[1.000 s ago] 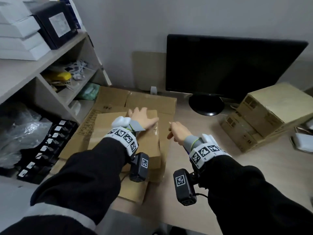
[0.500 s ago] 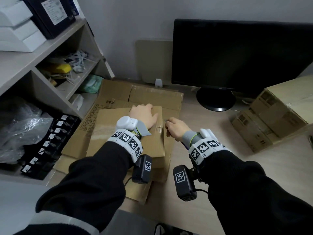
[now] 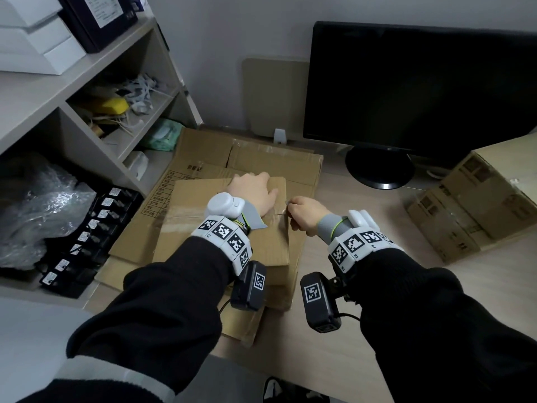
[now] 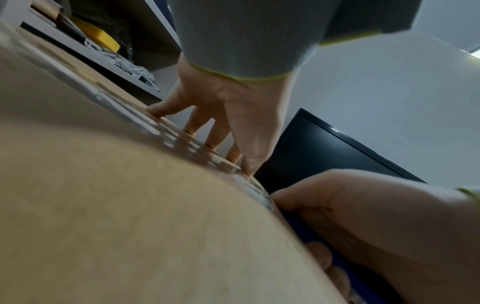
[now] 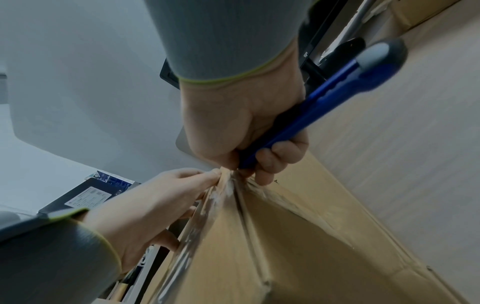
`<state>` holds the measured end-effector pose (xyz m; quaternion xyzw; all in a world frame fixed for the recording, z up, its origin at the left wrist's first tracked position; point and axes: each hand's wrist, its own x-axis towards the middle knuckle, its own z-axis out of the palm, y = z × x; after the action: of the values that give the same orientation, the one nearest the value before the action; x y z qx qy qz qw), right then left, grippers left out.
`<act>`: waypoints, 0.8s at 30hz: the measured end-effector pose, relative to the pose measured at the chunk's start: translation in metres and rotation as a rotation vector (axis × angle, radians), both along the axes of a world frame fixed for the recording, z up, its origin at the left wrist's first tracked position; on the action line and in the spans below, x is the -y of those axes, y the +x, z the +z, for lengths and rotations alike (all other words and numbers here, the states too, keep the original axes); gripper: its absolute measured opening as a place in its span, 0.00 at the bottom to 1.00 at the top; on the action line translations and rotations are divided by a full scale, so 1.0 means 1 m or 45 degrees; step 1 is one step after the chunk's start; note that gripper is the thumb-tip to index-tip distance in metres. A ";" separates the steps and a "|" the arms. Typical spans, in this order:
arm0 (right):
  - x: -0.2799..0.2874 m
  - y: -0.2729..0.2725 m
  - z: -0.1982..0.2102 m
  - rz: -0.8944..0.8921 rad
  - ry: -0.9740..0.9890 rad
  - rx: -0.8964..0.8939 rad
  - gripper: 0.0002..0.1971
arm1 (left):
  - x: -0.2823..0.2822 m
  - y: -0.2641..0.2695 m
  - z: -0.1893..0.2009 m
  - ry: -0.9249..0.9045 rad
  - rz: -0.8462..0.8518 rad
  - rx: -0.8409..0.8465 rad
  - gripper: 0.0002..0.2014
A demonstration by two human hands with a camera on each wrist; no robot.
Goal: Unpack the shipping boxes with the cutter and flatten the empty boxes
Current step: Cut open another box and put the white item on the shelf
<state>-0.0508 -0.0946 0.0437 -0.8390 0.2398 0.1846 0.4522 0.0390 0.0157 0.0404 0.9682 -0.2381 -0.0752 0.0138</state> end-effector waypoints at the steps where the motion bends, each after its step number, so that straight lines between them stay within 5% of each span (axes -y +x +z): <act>1: 0.000 0.000 0.002 0.012 0.014 -0.032 0.15 | 0.000 0.000 -0.001 0.004 0.004 -0.004 0.21; 19: 0.000 -0.040 0.011 0.287 0.224 -0.321 0.14 | 0.000 -0.010 0.000 0.026 0.013 -0.065 0.26; 24: 0.021 -0.045 0.015 -0.051 0.142 -0.066 0.13 | -0.003 -0.033 0.005 0.126 -0.006 -0.164 0.45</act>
<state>-0.0960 -0.1158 0.0584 -0.8024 0.2574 0.2102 0.4957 0.0060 0.0192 0.0458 0.9603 -0.2349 -0.1491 -0.0190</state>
